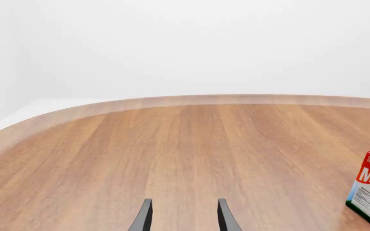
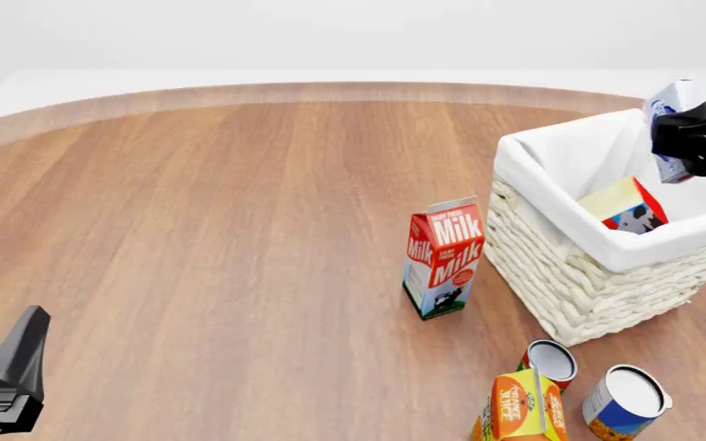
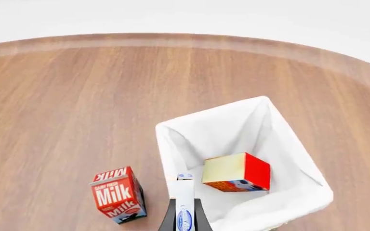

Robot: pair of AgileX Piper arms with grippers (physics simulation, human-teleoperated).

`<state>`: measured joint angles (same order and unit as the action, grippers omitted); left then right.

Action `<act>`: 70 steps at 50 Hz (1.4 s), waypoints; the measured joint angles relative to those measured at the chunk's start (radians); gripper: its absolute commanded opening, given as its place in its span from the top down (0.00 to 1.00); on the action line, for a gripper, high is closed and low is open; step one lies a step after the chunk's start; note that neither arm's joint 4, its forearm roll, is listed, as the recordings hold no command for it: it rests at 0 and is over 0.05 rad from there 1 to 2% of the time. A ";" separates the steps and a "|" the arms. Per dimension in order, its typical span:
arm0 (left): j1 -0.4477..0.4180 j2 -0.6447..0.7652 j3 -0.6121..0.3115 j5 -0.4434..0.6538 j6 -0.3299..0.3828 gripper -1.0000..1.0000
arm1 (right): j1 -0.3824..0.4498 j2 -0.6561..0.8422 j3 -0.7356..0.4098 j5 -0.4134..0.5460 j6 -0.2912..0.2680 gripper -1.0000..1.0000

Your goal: Pick up the cream cheese box and the butter, and put them in the basket.

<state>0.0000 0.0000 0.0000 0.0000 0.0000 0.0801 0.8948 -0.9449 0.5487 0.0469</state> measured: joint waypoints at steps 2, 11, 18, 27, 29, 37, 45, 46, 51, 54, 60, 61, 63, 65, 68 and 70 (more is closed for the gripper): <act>0.000 0.000 0.000 0.000 0.000 0.00 | -0.004 0.004 0.005 -0.006 -0.001 1.00; 0.000 0.000 0.000 0.000 0.000 0.00 | -0.024 0.020 0.021 -0.027 -0.005 1.00; 0.000 0.000 0.000 0.000 0.000 0.00 | -0.034 0.031 0.024 -0.037 -0.006 1.00; 0.000 0.000 0.000 0.000 0.000 0.00 | -0.041 0.056 0.022 -0.054 -0.008 1.00; 0.000 0.000 0.000 0.000 0.000 0.00 | -0.042 0.063 0.021 -0.059 -0.008 1.00; 0.000 0.000 0.000 0.000 0.000 0.00 | -0.045 0.091 0.022 -0.079 -0.010 1.00; 0.000 0.000 0.000 0.000 0.000 0.00 | -0.050 0.117 0.024 -0.099 -0.010 1.00; 0.000 0.000 0.000 0.000 0.000 0.00 | -0.051 0.121 0.024 -0.101 -0.010 1.00; 0.000 0.000 0.000 0.000 0.000 0.00 | -0.056 0.138 0.025 -0.112 -0.012 1.00; 0.000 0.000 0.000 0.000 0.000 0.00 | -0.060 0.147 0.025 -0.118 -0.013 1.00; 0.000 0.000 0.000 0.000 0.000 0.00 | -0.067 0.163 0.025 -0.130 -0.015 1.00; 0.000 0.000 0.000 0.000 0.000 0.00 | -0.068 0.166 0.026 -0.132 -0.016 1.00; 0.000 0.000 0.000 0.000 0.000 0.00 | -0.071 0.172 0.028 -0.138 -0.016 1.00; 0.000 0.000 0.000 0.000 0.000 0.00 | -0.074 0.179 0.030 -0.144 -0.016 1.00; 0.000 0.000 0.000 0.000 0.000 0.00 | -0.077 0.188 0.032 -0.152 -0.017 1.00; 0.000 0.000 0.000 0.000 0.000 0.00 | -0.078 0.194 0.034 -0.157 -0.017 1.00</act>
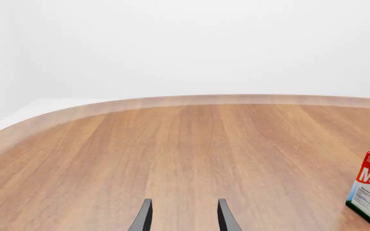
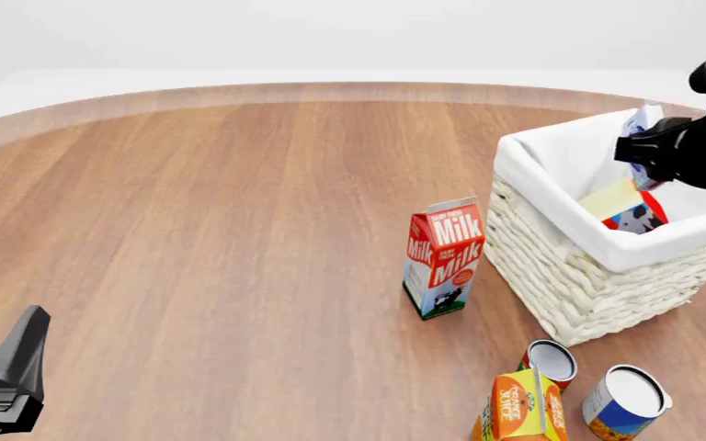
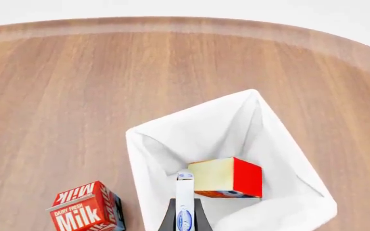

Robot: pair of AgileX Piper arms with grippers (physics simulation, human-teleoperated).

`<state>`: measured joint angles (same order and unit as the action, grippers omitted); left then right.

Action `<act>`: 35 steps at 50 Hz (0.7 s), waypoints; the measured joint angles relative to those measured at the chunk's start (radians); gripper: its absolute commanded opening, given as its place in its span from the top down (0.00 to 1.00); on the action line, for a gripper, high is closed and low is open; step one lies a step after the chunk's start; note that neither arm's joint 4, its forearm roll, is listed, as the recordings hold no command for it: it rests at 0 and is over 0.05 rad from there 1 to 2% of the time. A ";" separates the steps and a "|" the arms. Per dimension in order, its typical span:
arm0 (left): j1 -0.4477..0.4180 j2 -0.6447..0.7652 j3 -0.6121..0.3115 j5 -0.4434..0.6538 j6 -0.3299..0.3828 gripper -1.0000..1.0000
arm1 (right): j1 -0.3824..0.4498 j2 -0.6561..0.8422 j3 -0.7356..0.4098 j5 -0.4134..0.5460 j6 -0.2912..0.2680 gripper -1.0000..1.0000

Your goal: Pick up the cream cheese box and the butter, and put them in the basket.

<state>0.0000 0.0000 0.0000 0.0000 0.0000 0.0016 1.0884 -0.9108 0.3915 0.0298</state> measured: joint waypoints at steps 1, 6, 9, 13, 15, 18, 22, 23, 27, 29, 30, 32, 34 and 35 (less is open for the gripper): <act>0.000 0.000 0.000 0.000 0.000 0.00 | -0.001 0.003 0.001 -0.003 0.000 1.00; 0.000 0.000 0.000 0.000 0.000 0.00 | -0.004 0.016 0.005 -0.016 -0.001 1.00; 0.000 0.000 0.000 0.000 0.000 0.00 | -0.007 0.023 0.006 -0.022 -0.001 1.00; 0.000 0.000 0.000 0.000 0.000 0.00 | -0.010 0.032 0.005 -0.028 -0.002 1.00; 0.000 0.000 0.000 0.000 0.000 0.00 | -0.012 0.036 0.005 -0.032 -0.002 1.00; 0.000 0.000 0.000 0.000 0.000 0.00 | -0.014 0.043 0.005 -0.037 -0.002 1.00; 0.000 0.000 0.000 0.000 0.000 0.00 | -0.017 0.053 0.005 -0.044 -0.002 1.00; 0.000 0.000 0.000 0.000 0.000 0.00 | -0.017 0.055 0.005 -0.045 -0.002 1.00; 0.000 0.000 0.000 0.000 0.000 0.00 | -0.019 0.063 0.003 -0.050 -0.002 1.00; 0.000 0.000 0.000 0.000 0.000 0.00 | -0.019 0.067 0.003 -0.053 -0.003 1.00; 0.000 0.000 0.000 0.000 0.000 0.00 | -0.020 0.069 0.003 -0.055 -0.003 1.00; 0.000 0.000 0.000 0.000 0.000 0.00 | -0.021 0.074 0.003 -0.058 -0.003 1.00; 0.000 0.000 0.000 0.000 0.000 0.00 | -0.022 0.078 0.002 -0.061 -0.003 1.00; 0.000 0.000 0.000 0.000 0.000 0.00 | -0.022 0.080 0.002 -0.063 -0.003 1.00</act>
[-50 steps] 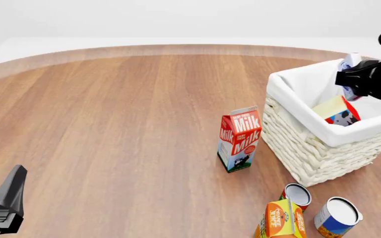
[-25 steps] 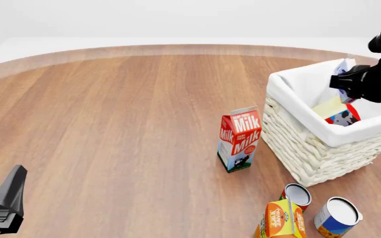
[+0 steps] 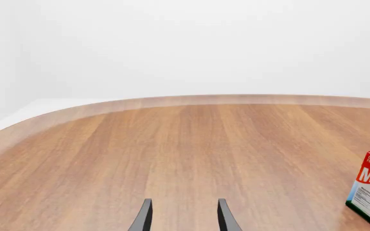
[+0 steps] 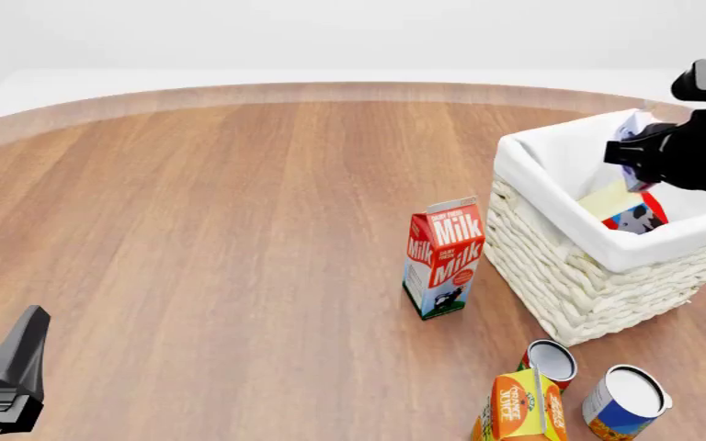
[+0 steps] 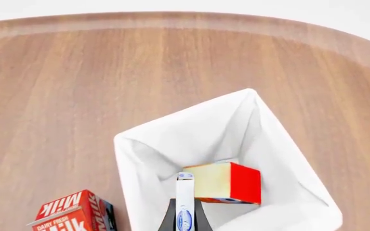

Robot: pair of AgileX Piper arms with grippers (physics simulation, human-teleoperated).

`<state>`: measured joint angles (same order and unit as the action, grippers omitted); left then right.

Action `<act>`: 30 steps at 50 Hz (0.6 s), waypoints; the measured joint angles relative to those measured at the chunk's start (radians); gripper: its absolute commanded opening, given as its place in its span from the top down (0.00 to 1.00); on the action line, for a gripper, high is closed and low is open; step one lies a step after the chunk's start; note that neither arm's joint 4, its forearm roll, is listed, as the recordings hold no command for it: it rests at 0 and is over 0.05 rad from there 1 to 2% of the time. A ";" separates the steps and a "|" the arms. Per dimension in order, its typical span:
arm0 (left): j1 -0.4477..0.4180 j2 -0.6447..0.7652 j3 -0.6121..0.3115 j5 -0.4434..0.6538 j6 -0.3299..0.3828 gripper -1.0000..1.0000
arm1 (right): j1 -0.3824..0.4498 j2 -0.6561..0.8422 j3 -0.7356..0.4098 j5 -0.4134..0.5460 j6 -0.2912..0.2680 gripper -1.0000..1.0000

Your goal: Pick up the cream cheese box and the butter, and put them in the basket.

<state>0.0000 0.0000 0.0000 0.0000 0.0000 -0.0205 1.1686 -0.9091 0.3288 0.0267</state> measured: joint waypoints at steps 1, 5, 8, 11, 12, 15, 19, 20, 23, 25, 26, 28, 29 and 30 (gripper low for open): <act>0.000 0.000 0.000 0.000 0.000 0.00 | 0.000 0.002 0.000 -0.002 0.000 1.00; 0.000 0.000 0.000 0.000 0.000 0.00 | -0.001 0.010 0.000 -0.008 0.000 1.00; 0.000 0.000 0.000 0.000 0.000 0.00 | -0.001 0.017 -0.001 -0.012 0.001 1.00; 0.000 0.000 0.000 0.000 0.000 0.00 | -0.001 0.023 -0.001 -0.017 0.002 1.00; 0.000 0.000 0.000 0.000 0.000 0.00 | -0.002 0.025 -0.001 -0.019 0.002 1.00; 0.000 0.000 0.000 0.000 0.000 0.00 | -0.002 0.031 0.000 -0.024 0.003 1.00; 0.000 0.000 0.000 0.000 0.000 0.00 | -0.002 0.038 0.002 -0.030 0.003 1.00; 0.000 0.000 0.000 0.000 0.000 0.00 | -0.003 0.039 0.002 -0.031 0.003 1.00; 0.000 0.000 0.000 0.000 0.000 0.00 | -0.004 0.043 0.003 -0.035 0.004 1.00; 0.000 0.000 0.000 0.000 0.000 0.00 | -0.005 0.045 0.004 -0.038 0.004 1.00; 0.000 0.000 0.000 0.000 0.000 0.00 | -0.006 0.047 0.005 -0.039 0.004 1.00; 0.000 0.000 0.000 0.000 0.000 0.00 | -0.007 0.049 0.006 -0.042 0.004 1.00; 0.000 0.000 0.000 0.000 0.000 0.00 | -0.007 0.051 0.007 -0.043 0.004 1.00; 0.000 0.000 0.000 0.000 0.000 0.00 | -0.008 0.052 0.007 -0.045 0.003 1.00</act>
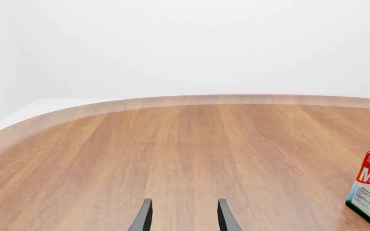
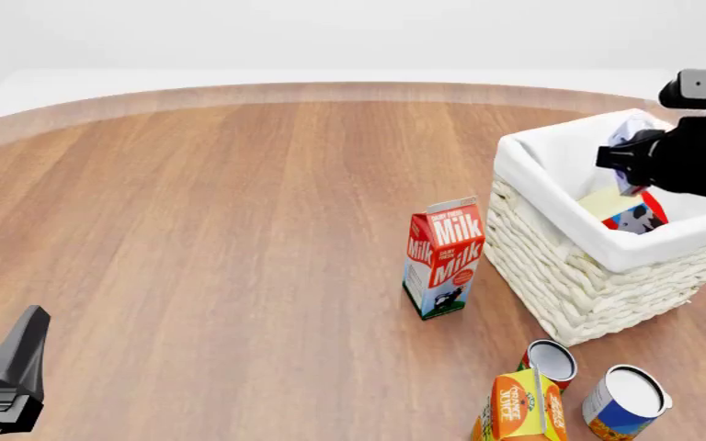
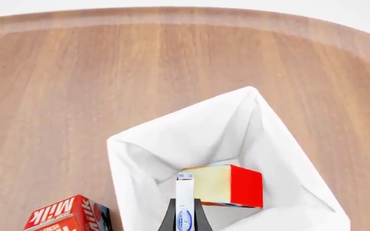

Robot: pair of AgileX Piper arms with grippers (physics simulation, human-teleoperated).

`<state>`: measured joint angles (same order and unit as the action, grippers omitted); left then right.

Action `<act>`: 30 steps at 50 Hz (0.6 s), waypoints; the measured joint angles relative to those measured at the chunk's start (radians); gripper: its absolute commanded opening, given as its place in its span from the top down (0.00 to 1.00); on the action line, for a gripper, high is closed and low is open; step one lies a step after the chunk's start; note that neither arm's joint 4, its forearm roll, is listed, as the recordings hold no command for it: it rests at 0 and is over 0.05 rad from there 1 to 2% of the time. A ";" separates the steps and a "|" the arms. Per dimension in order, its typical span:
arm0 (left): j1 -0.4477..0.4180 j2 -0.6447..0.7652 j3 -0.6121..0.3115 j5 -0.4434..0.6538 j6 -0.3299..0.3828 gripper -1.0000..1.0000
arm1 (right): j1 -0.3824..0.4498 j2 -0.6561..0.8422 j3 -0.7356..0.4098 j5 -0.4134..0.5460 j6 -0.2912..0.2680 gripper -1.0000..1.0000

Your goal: Pick up the cream cheese box and the butter, and put them in the basket.

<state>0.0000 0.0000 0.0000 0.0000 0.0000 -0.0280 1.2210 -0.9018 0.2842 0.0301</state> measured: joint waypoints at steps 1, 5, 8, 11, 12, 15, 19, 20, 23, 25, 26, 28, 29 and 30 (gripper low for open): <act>0.000 0.000 0.000 0.000 0.000 0.00 | 0.000 0.001 0.001 -0.001 0.000 1.00; 0.000 0.000 0.000 0.000 0.000 0.00 | -0.002 0.007 0.002 -0.006 -0.001 1.00; 0.000 0.000 0.000 0.000 0.000 0.00 | -0.003 0.011 0.003 -0.009 -0.001 1.00; 0.000 0.000 0.000 0.000 0.000 0.00 | -0.004 0.015 0.004 -0.013 -0.001 1.00; 0.000 0.000 0.000 0.000 0.000 0.00 | -0.004 0.016 0.005 -0.014 -0.002 1.00; 0.000 0.000 0.000 0.000 0.000 0.00 | -0.005 0.020 0.007 -0.018 -0.002 1.00; 0.000 0.000 0.000 0.000 0.000 0.00 | -0.005 0.024 0.009 -0.023 -0.002 1.00; 0.000 0.000 0.000 0.000 0.000 0.00 | -0.005 0.025 0.009 -0.024 -0.002 1.00; 0.000 0.000 0.000 0.000 0.000 0.00 | -0.006 0.028 0.010 -0.026 -0.002 1.00; 0.000 0.000 0.000 0.000 0.000 0.00 | -0.006 0.029 0.011 -0.028 -0.002 1.00; 0.000 0.000 0.000 0.000 0.000 0.00 | -0.006 0.031 0.013 -0.030 -0.002 1.00; 0.000 0.000 0.000 0.000 0.000 0.00 | -0.006 0.033 0.015 -0.034 -0.001 1.00; 0.000 0.000 0.000 0.000 0.000 0.00 | -0.006 0.034 0.017 -0.036 -0.001 1.00; 0.000 0.000 0.000 0.000 0.000 0.00 | -0.006 0.036 0.018 -0.037 -0.001 1.00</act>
<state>0.0000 0.0000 0.0000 0.0000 0.0000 -0.0340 1.2567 -0.8841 0.2467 0.0294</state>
